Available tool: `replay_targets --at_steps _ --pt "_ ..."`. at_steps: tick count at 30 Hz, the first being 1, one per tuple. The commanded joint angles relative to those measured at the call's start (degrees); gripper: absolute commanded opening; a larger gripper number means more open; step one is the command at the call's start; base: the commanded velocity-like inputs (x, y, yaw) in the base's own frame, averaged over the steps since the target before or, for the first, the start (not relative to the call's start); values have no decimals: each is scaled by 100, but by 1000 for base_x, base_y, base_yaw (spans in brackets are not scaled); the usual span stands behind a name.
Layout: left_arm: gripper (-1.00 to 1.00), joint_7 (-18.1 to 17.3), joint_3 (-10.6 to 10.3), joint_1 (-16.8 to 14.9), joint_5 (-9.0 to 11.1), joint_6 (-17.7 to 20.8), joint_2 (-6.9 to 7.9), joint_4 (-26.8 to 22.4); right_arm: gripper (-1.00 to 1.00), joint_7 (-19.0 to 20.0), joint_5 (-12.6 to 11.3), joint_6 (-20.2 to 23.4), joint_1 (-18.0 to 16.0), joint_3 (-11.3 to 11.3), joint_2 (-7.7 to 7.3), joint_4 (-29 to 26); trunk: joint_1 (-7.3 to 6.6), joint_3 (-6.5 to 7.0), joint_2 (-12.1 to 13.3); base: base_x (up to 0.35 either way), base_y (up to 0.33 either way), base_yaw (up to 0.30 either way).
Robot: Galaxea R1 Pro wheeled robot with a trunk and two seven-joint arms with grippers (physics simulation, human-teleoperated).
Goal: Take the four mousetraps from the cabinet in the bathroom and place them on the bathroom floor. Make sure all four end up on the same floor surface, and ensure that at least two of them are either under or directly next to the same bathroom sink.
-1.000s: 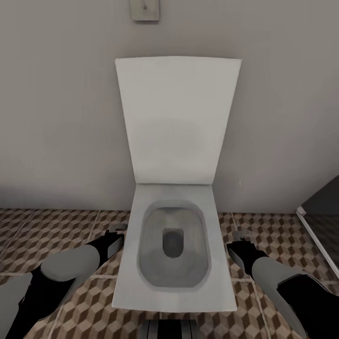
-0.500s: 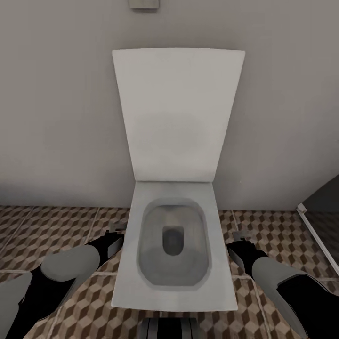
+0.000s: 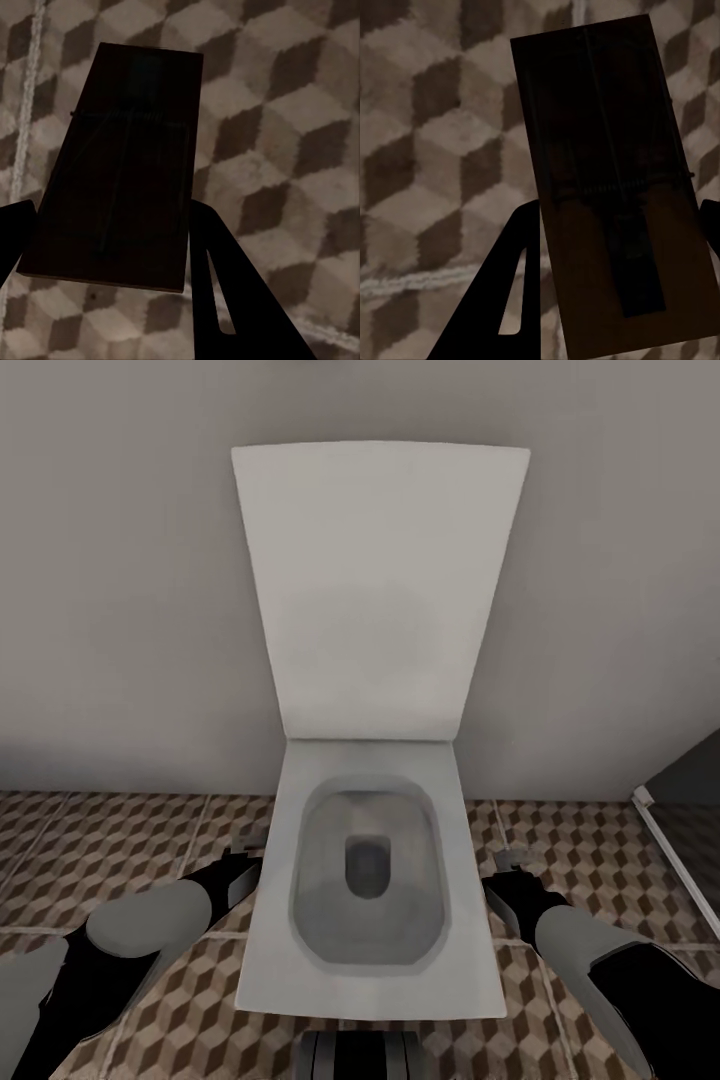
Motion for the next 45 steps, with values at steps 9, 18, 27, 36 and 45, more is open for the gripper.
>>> replay_targets --at_steps 9,18,27,36,45 --pt "-100 -9 -2 0 -12 6 0 1 -100 2 -11 -5 0 1 -10 0 0 -82 0 0 0 0" --pt "-100 -9 -5 2 -17 6 0 -12 -100 0 -11 -6 0 1 -18 0 0 -163 0 0 0 0" --pt "-100 -9 -4 -1 -27 6 0 -20 -100 7 -18 -9 0 1 -49 0 0 -244 0 0 0 0" --pt "-100 -117 -10 1 -33 13 103 -44 -100 671 -48 -226 0 -13 -255 1 0 -326 0 0 0 0" --pt "-100 -1004 -11 2 -38 21 220 -16 -100 983 -53 -513 0 -17 -350 26 0 -407 0 0 0 0"
